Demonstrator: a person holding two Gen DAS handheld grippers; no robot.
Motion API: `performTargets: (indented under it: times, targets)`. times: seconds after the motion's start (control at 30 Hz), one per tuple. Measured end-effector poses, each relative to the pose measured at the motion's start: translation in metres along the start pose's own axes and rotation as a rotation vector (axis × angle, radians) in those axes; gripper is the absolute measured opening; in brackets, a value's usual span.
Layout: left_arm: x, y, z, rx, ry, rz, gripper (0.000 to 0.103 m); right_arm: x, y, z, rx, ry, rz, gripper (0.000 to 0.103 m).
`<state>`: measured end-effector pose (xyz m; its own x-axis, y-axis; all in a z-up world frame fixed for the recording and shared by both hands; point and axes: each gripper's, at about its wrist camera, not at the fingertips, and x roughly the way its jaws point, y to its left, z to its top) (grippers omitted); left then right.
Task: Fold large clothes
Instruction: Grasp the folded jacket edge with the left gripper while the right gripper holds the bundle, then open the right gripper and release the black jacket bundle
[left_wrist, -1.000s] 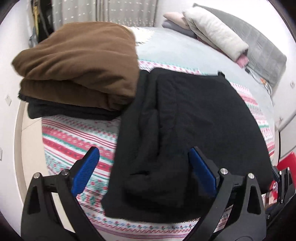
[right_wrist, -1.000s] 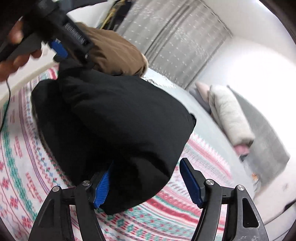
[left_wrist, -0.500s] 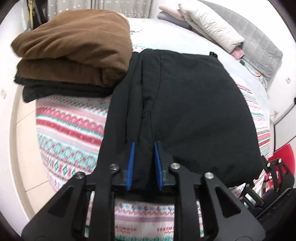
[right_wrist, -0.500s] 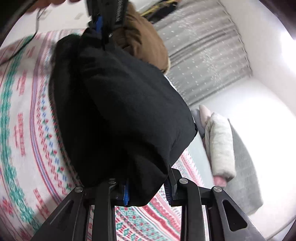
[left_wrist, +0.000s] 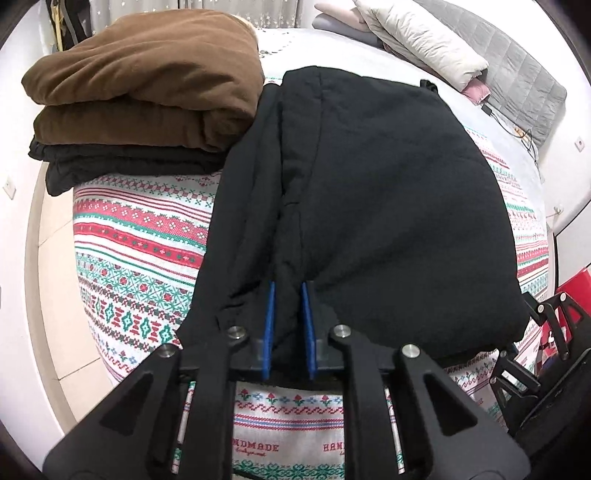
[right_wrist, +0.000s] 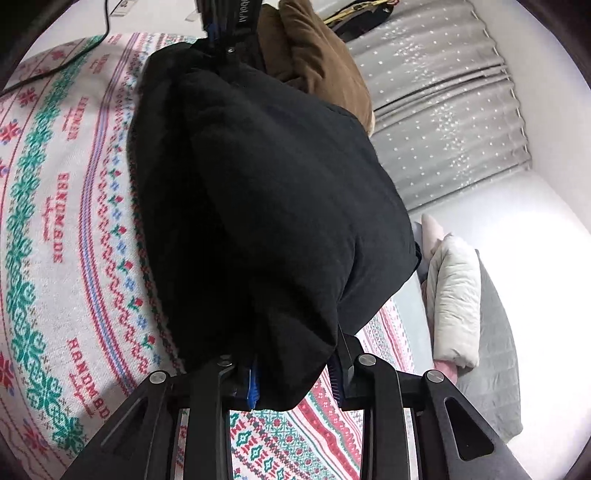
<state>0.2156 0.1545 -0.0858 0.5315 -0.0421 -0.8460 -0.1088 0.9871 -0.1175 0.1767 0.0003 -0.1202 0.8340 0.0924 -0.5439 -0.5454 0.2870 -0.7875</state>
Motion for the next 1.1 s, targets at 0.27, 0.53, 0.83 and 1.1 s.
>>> performTargets:
  times: [0.27,0.53,0.83,1.1]
  targets:
    - [-0.007,0.002,0.003,-0.006,0.003,-0.007,0.018,-0.005,-0.017,-0.007,0.106,-0.035,0.099,0.037]
    - [-0.001,0.005,0.001,-0.014,0.014,-0.002,0.021,-0.058,-0.106,-0.019,0.455,-0.191,0.466,0.047]
    - [0.000,0.000,-0.001,-0.003,0.015,0.038,0.021,0.001,-0.124,0.005,0.798,-0.086,0.529,0.031]
    - [-0.017,0.009,0.004,-0.026,-0.010,-0.010,0.029,0.040,-0.084,0.010,0.777,0.044,0.562,0.032]
